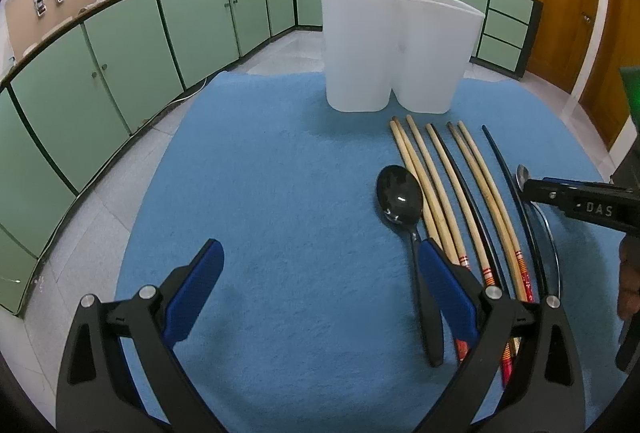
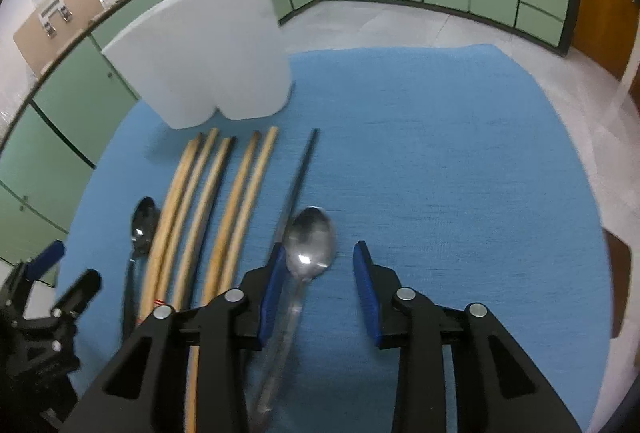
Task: Organize utensils
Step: 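Move the right tool to the silver spoon while the left tool approaches the black spoon, then close the right tool on the silver spoon while the left tool grasps the black spoon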
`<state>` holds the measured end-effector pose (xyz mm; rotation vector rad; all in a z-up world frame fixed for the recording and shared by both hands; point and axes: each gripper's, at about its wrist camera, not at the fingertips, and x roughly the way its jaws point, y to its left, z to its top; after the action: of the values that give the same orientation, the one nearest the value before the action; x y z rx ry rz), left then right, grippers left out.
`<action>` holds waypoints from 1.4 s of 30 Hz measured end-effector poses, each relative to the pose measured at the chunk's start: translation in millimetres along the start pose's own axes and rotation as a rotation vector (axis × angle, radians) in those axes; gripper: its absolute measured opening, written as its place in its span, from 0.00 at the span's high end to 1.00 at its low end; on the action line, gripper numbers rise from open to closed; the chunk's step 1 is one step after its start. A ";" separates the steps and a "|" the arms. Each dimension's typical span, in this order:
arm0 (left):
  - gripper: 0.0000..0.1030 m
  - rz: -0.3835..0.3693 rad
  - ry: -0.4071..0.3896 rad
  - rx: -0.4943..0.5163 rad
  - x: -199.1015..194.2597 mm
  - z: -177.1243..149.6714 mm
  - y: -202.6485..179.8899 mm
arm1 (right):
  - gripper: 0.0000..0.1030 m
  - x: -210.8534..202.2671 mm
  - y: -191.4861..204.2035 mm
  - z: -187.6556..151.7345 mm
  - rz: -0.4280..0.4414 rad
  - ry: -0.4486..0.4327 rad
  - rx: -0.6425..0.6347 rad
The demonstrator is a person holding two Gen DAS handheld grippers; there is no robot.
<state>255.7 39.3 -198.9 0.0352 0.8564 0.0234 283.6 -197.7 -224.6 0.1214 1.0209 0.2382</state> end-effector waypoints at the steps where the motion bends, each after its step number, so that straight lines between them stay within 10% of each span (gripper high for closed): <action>1: 0.08 -0.001 0.002 -0.002 0.7 -0.5 0.2 | 0.67 -0.4 -2.3 -0.6 0.004 0.001 0.004; 42: 0.08 -0.014 0.012 0.022 31.8 20.2 -22.2 | 0.72 10.3 6.2 0.1 -0.071 0.005 -0.045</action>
<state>292.0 17.8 -210.6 0.0493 0.8690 0.0010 288.0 -189.1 -231.8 0.0439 1.0225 0.1967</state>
